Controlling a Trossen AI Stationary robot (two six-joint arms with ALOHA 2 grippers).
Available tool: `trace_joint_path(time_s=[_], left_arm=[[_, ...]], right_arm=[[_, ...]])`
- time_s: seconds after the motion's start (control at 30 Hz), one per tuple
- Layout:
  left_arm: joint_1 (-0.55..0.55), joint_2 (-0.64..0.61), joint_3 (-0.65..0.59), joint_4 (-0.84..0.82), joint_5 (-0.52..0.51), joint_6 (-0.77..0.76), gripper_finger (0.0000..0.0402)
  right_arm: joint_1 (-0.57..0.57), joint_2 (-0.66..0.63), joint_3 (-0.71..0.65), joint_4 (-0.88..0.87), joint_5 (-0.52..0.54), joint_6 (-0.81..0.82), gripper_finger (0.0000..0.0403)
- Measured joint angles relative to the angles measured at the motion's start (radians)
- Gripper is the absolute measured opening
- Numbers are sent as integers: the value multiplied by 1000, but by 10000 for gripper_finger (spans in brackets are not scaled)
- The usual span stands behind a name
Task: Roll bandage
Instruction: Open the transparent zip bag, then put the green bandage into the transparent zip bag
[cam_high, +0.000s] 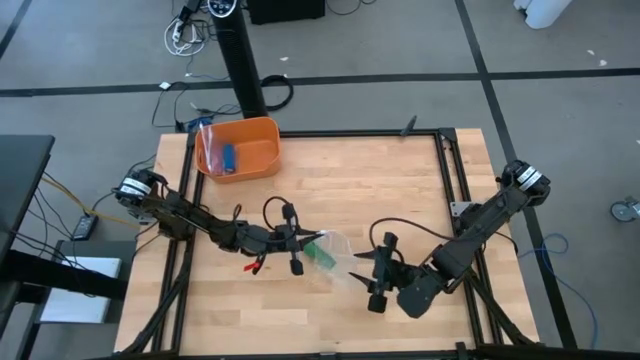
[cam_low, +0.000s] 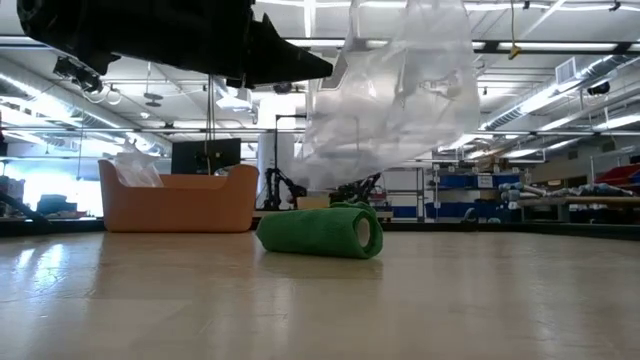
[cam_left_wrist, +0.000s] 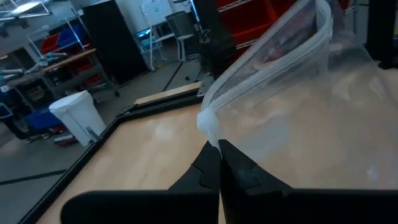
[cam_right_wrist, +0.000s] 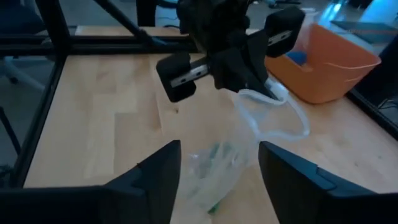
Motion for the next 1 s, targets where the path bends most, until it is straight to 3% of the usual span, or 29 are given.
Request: trace_joint_path(time_s=[0.17,0.47,0.73,1.0], left_arm=[[13,0,0,1,-1,7,0],[15,-15,0,79,-37,137,0],[15,-124,0,-27,-130,216,0],[21,-186,-50,-85,-187,203,0]], right_arm=[[29,-29,1,-54,48,46,236],[59,6,1,-82,44,145,247],[19,199,1,-47,42,337,254],[-95,401,0,159,9,365,303]])
